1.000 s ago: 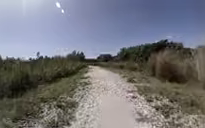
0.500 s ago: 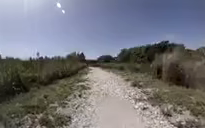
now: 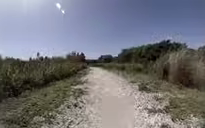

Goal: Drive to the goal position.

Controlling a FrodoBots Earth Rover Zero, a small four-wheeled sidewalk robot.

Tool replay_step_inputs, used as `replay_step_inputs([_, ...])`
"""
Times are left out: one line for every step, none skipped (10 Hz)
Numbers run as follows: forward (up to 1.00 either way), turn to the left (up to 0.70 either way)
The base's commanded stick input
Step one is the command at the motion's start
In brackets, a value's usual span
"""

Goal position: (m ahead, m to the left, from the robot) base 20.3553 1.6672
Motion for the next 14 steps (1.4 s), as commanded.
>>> replay_step_inputs([0.7,0.0])
replay_step_inputs([0.7,0.0])
replay_step_inputs([0.7,0.0])
replay_step_inputs([0.7,0.0])
replay_step_inputs([0.7,0.0])
replay_step_inputs([0.7,0.0])
replay_step_inputs([0.7,0.0])
replay_step_inputs([0.7,0.0])
replay_step_inputs([0.7,0.0])
replay_step_inputs([0.7,0.0])
replay_step_inputs([0.7,0.0])
replay_step_inputs([0.7,0.0])
replay_step_inputs([0.7,0.0])
replay_step_inputs([0.7,0.0])
